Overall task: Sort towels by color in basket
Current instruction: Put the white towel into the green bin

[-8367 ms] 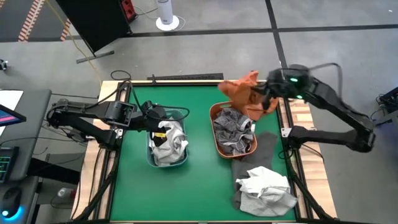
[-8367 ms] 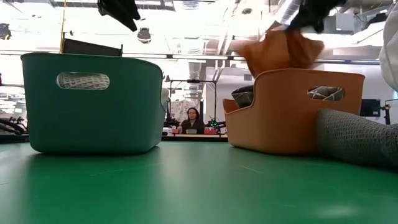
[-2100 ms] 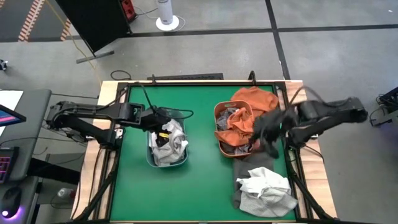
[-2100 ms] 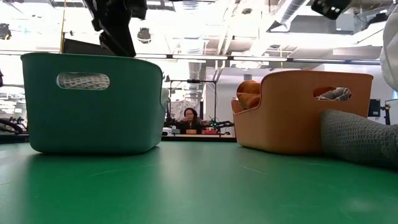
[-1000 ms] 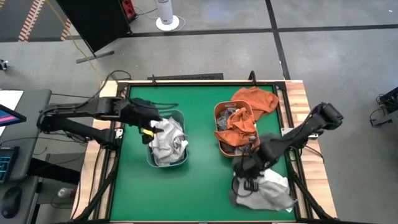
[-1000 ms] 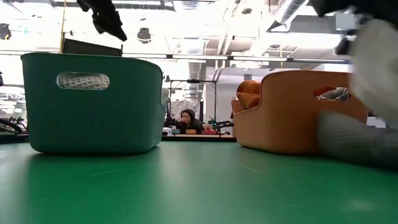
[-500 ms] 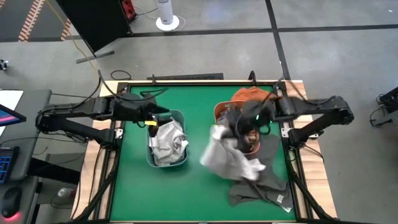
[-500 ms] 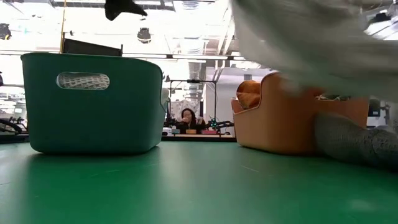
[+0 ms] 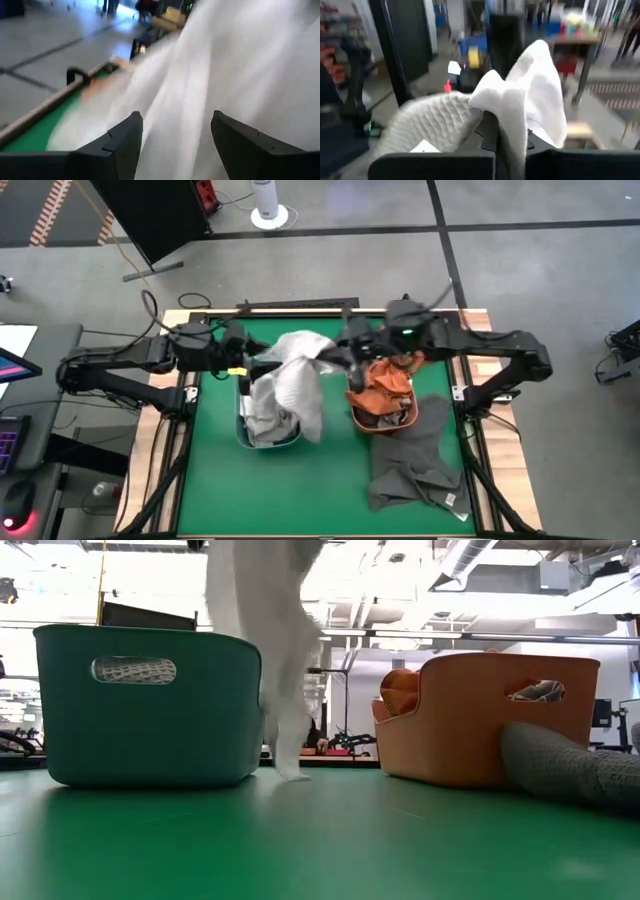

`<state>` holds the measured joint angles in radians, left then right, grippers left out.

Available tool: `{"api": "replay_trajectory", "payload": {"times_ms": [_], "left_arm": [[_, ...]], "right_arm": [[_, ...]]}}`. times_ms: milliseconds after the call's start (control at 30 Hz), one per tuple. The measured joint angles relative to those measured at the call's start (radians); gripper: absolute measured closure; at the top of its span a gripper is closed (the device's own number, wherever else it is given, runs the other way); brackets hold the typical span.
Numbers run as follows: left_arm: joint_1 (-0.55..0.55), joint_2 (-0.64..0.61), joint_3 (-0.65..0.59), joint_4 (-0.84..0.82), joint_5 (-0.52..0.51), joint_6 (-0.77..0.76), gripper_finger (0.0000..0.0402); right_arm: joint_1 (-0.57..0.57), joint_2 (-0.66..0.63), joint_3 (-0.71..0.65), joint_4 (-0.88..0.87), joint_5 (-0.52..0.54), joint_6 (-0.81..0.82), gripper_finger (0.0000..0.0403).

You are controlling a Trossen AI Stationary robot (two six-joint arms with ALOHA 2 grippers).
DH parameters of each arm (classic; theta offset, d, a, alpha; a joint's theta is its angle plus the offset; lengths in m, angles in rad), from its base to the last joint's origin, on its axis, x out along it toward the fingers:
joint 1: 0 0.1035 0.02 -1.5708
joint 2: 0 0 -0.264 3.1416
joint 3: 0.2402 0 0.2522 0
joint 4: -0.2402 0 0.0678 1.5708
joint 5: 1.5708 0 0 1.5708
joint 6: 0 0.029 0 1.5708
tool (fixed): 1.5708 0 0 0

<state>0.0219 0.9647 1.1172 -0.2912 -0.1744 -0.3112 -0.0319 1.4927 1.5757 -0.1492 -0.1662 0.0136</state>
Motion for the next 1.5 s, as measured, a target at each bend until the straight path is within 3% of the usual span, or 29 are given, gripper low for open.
{"api": "replay_trajectory", "payload": {"times_ms": [300,433,567,733,833,900,1033,1100,1300,1500], "left_arm": [[0.000,-0.020,0.000,0.013,-0.096,0.060,0.0176],[0.000,0.013,0.000,0.013,-0.043,0.056,0.0176],[0.000,0.056,0.000,0.018,0.018,0.063,0.0176],[0.000,0.083,0.000,0.031,0.025,0.080,0.0179],[0.000,0.083,0.001,0.037,0.029,0.100,0.0198],[0.000,0.079,0.000,0.041,0.042,0.126,0.0232],[0.000,0.074,0.000,0.039,0.044,0.135,0.0350],[0.000,0.077,0.000,0.030,0.045,0.135,0.0386],[0.000,0.063,-0.001,0.034,0.045,0.126,0.0400],[0.001,-0.043,-0.001,0.096,0.041,0.161,0.0401]], "right_arm": [[-0.025,0.098,0.000,-0.060,-0.016,0.012,0.0374],[-0.034,0.132,0.015,-0.054,-0.018,0.012,0.0374],[-0.033,0.154,0.057,-0.051,-0.091,-0.014,0.0374],[-0.025,0.164,0.093,-0.106,-0.104,-0.040,0.0371],[-0.019,0.158,0.107,-0.160,-0.102,-0.037,0.0362],[-0.009,0.154,0.108,-0.185,-0.102,-0.011,0.0353],[0.016,0.145,0.110,-0.189,-0.129,0.019,0.0328],[0.027,0.144,0.111,-0.205,-0.132,0.042,0.0310],[0.043,0.136,0.111,-0.383,-0.135,0.136,0.0225],[0.052,0.127,0.111,-0.629,-0.117,0.153,0.0149]]}}
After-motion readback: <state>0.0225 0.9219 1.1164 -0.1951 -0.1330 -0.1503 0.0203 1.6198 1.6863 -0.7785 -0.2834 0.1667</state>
